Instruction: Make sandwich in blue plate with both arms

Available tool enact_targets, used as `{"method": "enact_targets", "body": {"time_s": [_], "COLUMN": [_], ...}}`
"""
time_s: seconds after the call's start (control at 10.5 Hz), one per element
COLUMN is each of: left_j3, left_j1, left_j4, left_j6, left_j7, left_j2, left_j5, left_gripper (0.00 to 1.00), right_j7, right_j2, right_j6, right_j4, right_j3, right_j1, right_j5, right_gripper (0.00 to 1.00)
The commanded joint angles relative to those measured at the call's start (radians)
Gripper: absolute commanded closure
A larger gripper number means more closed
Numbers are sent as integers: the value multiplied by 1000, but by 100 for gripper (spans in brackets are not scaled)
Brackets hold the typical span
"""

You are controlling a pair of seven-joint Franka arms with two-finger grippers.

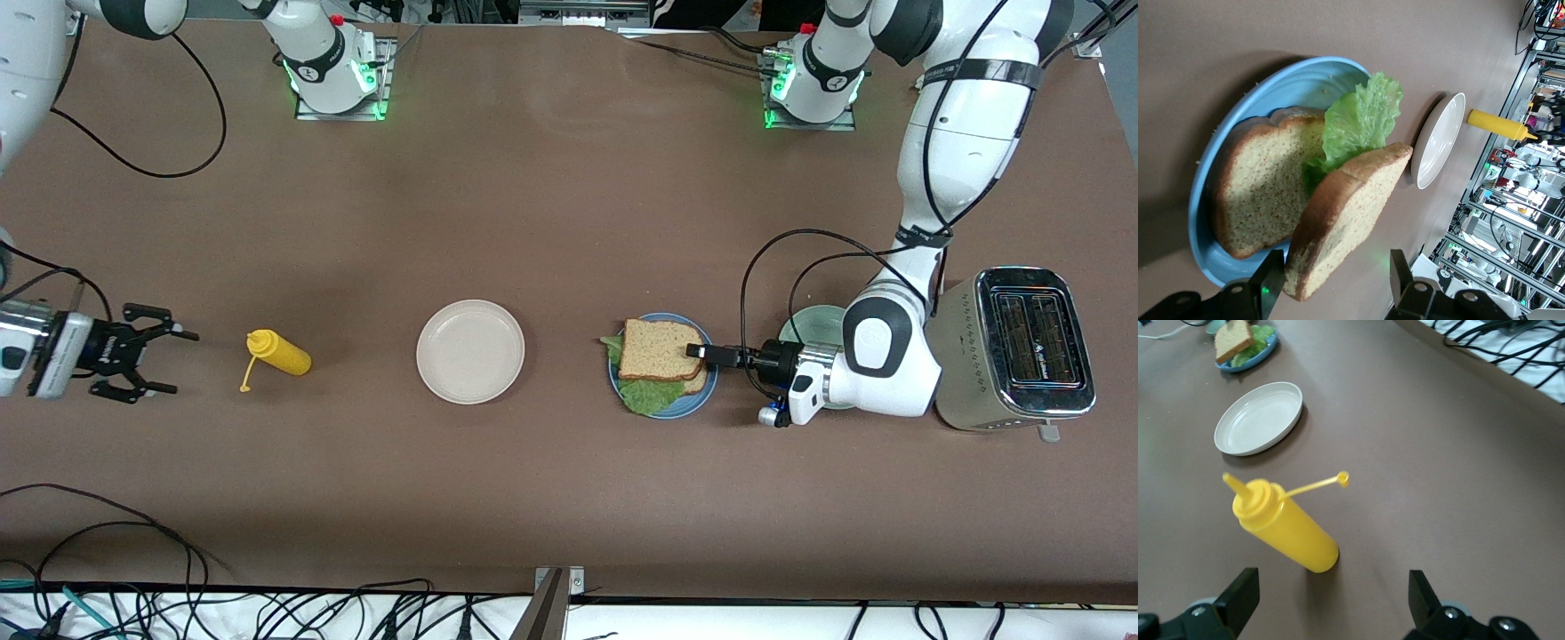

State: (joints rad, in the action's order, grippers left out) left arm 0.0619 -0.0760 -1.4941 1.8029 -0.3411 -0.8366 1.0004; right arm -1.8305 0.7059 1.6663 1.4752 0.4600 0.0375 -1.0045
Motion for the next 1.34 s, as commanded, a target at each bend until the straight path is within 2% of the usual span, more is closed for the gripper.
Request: {"method": "enact_targets", "body": {"time_s": [0.0, 0.19, 0.38, 0.57, 0.67, 0.86, 1.14, 1.24], "left_j3": [-2, -4, -4, -33, -39, -77, -91, -91], "left_j1": [4, 15, 19, 18, 21, 24, 24, 22], "left_j4": [15, 17, 15, 14, 9, -9, -72, -77], "left_j6": [0, 0, 0, -2, -7, -16, -16, -16], "left_j7": [-42, -50, -49, -50, -50, -42, -35, -33], "left_j2": [-13, -24, -24, -19, -12, 32, 163, 204], "left_j5": [33, 33, 33, 35, 35, 17, -174, -259], "left_gripper": [27, 26, 25, 22, 0, 0, 0, 0], "right_j7": [283, 510, 771, 1001, 1149, 1410, 1809, 1926], "right_j2": [-52, -107, -178, -224, -250, -273, -296, -296], "right_j6": [-19, -19, -17, -14, -14, -5, 20, 29], "right_j4": [-108, -147, -150, -150, -150, -150, -150, -150], "right_j3": [-12, -42, -131, -211, -252, -380, -568, -621], "right_j1": [-7, -18, -16, -16, -16, -16, -16, -16], "right_j5": [165, 287, 432, 524, 556, 683, 906, 946], "right_gripper": [1, 1, 1, 1, 0, 0, 0, 0]}}
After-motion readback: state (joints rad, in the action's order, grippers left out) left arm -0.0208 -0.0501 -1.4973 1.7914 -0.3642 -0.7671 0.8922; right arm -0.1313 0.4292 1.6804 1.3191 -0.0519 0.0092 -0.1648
